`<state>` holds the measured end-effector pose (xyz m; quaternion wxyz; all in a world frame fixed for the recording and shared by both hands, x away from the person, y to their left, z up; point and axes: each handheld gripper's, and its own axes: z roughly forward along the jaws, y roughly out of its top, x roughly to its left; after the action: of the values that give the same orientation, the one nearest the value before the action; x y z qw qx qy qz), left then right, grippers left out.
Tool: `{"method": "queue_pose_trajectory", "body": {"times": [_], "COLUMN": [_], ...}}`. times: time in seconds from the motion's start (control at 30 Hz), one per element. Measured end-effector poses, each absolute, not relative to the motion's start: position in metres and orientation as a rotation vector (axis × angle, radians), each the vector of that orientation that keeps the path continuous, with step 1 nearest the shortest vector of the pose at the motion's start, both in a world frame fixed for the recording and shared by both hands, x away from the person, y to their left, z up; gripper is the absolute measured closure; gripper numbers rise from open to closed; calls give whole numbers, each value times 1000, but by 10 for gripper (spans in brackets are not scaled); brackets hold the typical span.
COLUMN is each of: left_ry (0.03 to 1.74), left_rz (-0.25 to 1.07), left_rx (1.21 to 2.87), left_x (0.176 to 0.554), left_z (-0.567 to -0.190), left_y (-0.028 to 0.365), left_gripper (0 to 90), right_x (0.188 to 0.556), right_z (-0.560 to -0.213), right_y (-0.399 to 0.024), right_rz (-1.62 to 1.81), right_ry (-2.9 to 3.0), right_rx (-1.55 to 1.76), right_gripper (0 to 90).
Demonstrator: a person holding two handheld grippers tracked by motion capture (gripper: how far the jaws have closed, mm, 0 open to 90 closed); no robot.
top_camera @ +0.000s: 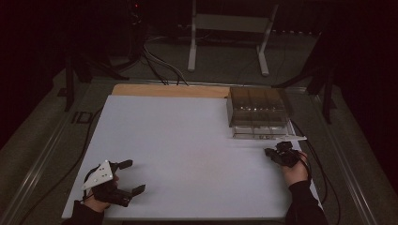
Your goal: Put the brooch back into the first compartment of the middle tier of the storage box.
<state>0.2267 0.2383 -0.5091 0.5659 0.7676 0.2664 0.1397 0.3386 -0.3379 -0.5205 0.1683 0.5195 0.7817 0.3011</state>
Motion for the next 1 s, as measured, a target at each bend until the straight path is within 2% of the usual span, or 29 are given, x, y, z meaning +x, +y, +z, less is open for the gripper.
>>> {"method": "queue_pose_trajectory", "body": {"times": [1.0], "left_ry": [628], "left_rz": [329], "left_rx": [1809], "left_x": [226], "left_z": [-509], "left_y": [238], "left_gripper": [3], "right_x": [322], "right_z": [-508], "right_y": [-334], "right_rz": [925], "right_ry": [2236], "right_rx": [1472], "right_gripper": [862]}}
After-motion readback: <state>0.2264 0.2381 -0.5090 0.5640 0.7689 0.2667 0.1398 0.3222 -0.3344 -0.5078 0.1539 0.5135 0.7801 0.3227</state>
